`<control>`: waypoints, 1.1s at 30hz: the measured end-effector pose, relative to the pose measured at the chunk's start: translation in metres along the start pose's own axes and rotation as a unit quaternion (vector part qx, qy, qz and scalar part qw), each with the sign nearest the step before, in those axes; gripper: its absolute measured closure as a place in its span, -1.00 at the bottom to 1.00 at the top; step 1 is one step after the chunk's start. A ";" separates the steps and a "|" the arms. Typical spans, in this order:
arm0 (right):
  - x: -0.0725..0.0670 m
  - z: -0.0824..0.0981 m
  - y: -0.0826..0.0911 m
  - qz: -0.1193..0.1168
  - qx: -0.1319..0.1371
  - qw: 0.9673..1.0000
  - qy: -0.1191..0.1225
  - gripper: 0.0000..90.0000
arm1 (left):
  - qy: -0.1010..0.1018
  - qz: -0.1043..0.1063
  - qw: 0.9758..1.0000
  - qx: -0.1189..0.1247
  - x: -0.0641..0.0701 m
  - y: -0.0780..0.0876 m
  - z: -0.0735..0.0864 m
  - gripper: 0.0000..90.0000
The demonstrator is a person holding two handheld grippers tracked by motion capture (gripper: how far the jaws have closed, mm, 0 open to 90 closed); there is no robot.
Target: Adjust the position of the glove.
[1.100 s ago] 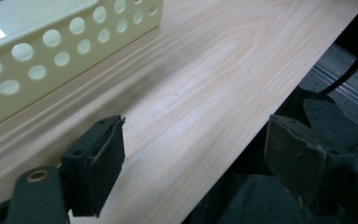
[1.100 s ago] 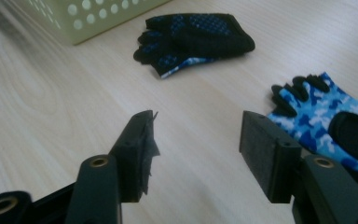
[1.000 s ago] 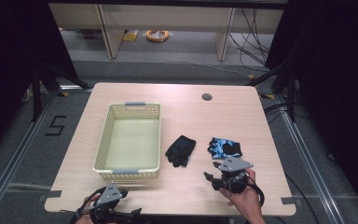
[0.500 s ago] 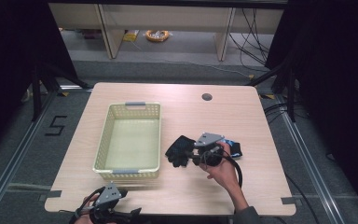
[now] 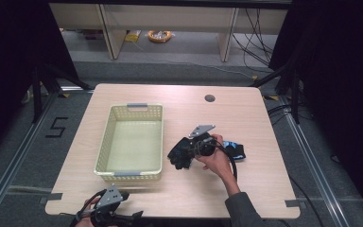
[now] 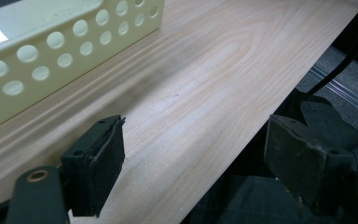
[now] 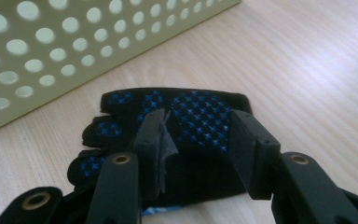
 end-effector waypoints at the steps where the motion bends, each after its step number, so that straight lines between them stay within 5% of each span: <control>1: 0.000 0.000 -0.002 -0.005 -0.005 1.000 0.005 0.28 | -0.002 0.002 1.000 -0.001 0.000 0.000 0.000 -0.56; 3: -0.003 0.000 -0.007 -0.009 -0.017 1.000 -0.001 0.26 | -0.009 0.009 1.000 -0.016 -0.001 0.003 0.000 -0.56; 5: -0.001 0.003 -0.013 -0.009 -0.035 0.999 0.005 0.24 | 0.001 0.010 1.000 0.008 0.002 0.001 -0.001 -0.56; 8: 0.001 0.006 -0.018 -0.021 -0.051 0.998 0.006 0.22 | 0.005 0.011 1.000 0.004 0.002 0.002 0.000 -0.56; 13: -0.005 0.006 -0.020 0.000 -0.056 0.998 -0.024 0.27 | -0.006 0.014 1.000 -0.001 0.002 0.002 -0.001 -0.56; 20: -0.010 0.004 -0.021 0.039 -0.072 0.996 -0.016 0.61 | -0.011 0.009 1.000 0.001 0.001 0.001 0.000 -0.55; 25: -0.012 0.009 -0.020 0.040 -0.051 0.997 -0.051 0.97 | -0.011 0.005 1.000 -0.005 0.002 0.002 0.000 -0.52; 29: -0.009 0.012 -0.018 0.024 -0.029 0.995 -0.091 1.00 | -0.013 0.017 1.000 -0.004 0.001 0.004 -0.001 -0.51; 33: -0.006 0.012 -0.013 0.021 -0.012 0.995 -0.092 1.00 | -0.018 0.011 1.000 -0.001 0.001 0.004 0.000 -0.50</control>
Point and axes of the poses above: each handheld gripper's, and its own axes: y roughly backward along the jaws, z roughly out of its underside, x roughly to its right, the point moved 3 cm from there along -y, roughly forward along the jaws, and after that the axes turned 7 degrees about -x, right-handed, at the moved point
